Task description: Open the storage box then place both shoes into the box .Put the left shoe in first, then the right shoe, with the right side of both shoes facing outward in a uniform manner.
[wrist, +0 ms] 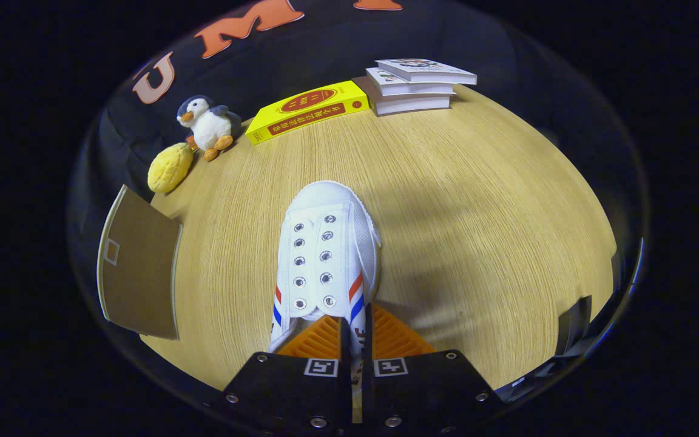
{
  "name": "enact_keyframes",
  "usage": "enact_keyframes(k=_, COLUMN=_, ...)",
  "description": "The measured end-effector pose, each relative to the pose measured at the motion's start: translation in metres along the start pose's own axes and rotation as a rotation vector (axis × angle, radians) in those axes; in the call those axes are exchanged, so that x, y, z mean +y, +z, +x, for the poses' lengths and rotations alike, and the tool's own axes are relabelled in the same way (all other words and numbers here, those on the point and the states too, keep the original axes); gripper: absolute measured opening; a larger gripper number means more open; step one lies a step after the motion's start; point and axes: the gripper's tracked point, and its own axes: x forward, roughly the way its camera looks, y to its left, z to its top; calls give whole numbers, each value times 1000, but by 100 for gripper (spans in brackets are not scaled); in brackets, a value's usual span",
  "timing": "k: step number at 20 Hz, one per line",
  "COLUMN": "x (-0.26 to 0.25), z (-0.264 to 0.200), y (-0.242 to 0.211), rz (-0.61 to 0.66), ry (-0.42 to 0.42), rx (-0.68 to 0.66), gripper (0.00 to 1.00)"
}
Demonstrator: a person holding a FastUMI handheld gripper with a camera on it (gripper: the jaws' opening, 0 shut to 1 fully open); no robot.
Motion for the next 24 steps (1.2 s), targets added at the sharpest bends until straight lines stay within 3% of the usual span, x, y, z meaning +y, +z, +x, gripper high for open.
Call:
enact_keyframes(k=3, x=12, z=-8, y=6, rz=49, ry=16, rx=4, gripper=5)
enact_keyframes(k=15, x=109, z=-71, y=69, rz=36, ry=105, rx=-96, gripper=5)
enact_keyframes(k=24, x=206, z=-107, y=76, rz=-83, ry=177, rx=-65, gripper=5)
